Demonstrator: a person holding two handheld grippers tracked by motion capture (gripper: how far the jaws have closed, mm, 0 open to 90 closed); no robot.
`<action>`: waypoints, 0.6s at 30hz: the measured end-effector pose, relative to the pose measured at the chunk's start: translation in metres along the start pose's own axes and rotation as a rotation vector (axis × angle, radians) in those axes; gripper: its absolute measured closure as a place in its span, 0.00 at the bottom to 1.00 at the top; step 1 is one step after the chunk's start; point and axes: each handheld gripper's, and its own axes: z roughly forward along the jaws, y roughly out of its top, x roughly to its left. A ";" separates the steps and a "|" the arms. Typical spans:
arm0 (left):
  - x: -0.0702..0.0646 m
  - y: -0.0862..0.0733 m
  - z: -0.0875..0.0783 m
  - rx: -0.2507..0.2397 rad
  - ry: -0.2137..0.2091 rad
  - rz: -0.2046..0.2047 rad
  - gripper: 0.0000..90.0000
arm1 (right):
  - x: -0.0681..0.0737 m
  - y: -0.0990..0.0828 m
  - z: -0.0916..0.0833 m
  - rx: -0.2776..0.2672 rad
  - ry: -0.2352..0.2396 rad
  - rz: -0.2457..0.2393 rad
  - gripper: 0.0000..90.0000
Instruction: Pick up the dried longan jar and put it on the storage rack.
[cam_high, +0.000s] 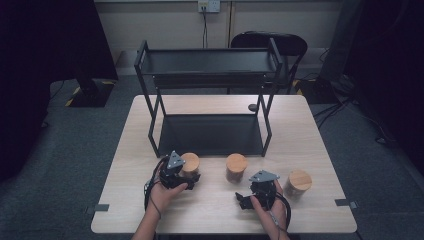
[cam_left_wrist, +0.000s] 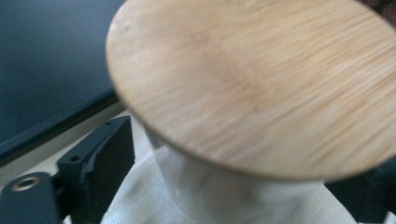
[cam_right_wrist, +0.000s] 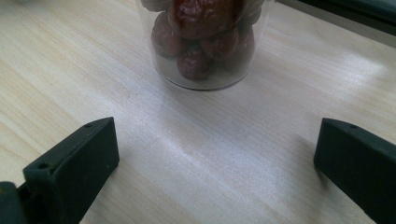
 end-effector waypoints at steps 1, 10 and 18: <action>0.000 0.000 0.001 -0.005 -0.004 -0.006 0.13 | 0.000 0.000 0.000 0.000 0.000 0.000 0.00; -0.002 0.002 0.002 -0.026 -0.012 0.004 0.25 | 0.000 0.000 0.000 0.000 0.000 0.000 0.00; -0.002 0.003 0.002 -0.027 -0.009 0.020 0.28 | 0.000 0.000 0.000 0.000 0.000 0.000 0.00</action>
